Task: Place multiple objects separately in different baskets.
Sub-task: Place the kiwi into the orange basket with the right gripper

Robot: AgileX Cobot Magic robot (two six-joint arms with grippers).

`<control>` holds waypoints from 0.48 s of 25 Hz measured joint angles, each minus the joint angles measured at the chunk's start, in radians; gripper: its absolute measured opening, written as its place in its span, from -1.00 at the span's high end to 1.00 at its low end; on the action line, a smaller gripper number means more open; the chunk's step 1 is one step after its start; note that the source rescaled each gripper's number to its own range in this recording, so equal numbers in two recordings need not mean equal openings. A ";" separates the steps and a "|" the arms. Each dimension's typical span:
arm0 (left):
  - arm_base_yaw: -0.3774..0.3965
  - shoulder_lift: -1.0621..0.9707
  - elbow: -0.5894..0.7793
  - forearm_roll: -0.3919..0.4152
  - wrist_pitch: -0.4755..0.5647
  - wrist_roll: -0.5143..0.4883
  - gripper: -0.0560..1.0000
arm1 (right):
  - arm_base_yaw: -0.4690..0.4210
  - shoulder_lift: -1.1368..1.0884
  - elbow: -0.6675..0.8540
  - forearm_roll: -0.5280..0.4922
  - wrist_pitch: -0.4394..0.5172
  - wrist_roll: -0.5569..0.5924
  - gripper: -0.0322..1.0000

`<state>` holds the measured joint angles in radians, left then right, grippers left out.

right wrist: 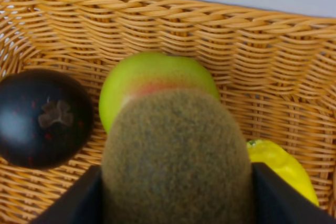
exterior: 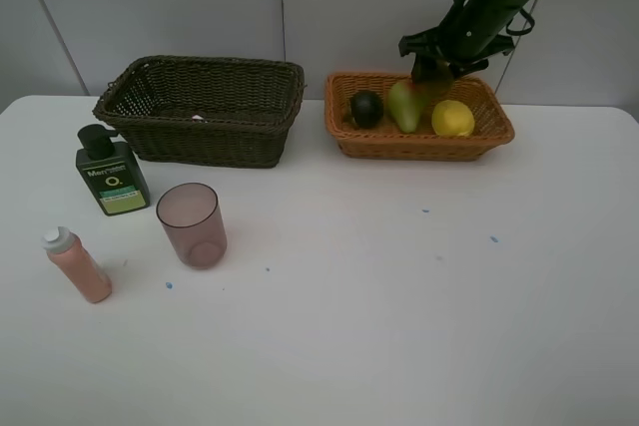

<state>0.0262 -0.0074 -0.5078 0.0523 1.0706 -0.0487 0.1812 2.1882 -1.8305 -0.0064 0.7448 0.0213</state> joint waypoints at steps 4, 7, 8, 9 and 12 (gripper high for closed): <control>0.000 0.000 0.000 0.000 0.000 0.000 -1.00 | 0.000 0.000 0.000 0.000 -0.003 0.002 -0.80; 0.000 0.000 0.000 0.000 0.000 0.000 -1.00 | 0.000 0.000 0.000 0.000 -0.001 0.006 -0.96; 0.000 0.000 0.000 0.000 0.000 0.000 -1.00 | 0.000 0.000 0.000 0.000 0.002 0.006 -0.97; 0.000 0.000 0.000 0.000 0.000 0.000 -1.00 | 0.000 0.000 0.000 0.000 0.006 0.006 -0.98; 0.000 0.000 0.000 0.000 0.000 0.000 -1.00 | 0.000 0.000 0.000 0.000 0.021 0.006 -1.00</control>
<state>0.0262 -0.0074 -0.5078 0.0523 1.0706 -0.0487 0.1812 2.1882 -1.8305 -0.0064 0.7654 0.0276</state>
